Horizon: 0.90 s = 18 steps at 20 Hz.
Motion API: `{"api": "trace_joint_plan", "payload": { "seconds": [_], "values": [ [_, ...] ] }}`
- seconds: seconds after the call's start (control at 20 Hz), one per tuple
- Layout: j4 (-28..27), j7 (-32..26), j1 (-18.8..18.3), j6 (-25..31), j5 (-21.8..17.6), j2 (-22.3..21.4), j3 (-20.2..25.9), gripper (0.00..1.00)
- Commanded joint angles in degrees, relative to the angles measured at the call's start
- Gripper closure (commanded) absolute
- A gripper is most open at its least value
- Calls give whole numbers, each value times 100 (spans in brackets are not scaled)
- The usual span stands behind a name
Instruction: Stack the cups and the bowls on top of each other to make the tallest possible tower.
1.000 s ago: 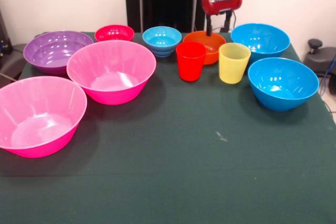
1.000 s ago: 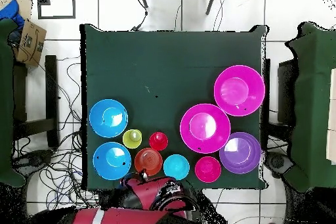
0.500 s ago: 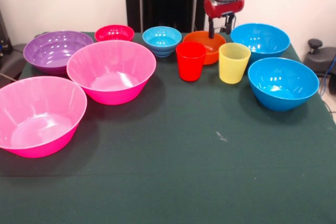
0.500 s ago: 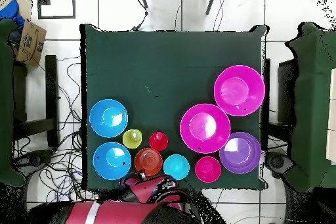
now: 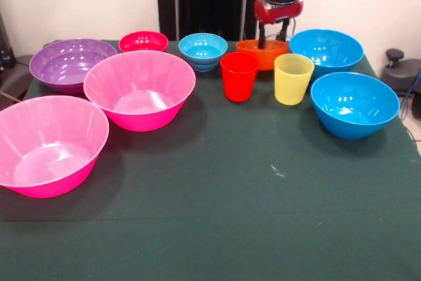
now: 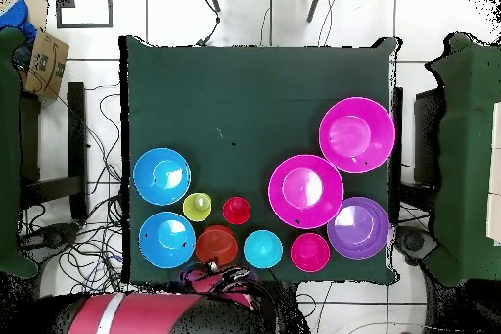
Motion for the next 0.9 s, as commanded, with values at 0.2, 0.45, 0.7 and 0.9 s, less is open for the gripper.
{"api": "trace_joint_plan", "payload": {
  "seconds": [0.2,0.45,0.7,0.9],
  "values": [
    [-890,714,179,-374,2,529,3,0],
    [-930,762,142,-473,-14,648,18,0],
    [-832,827,40,-582,-72,569,119,0],
    [-778,852,-41,-576,-93,512,220,0]
  ]
}}
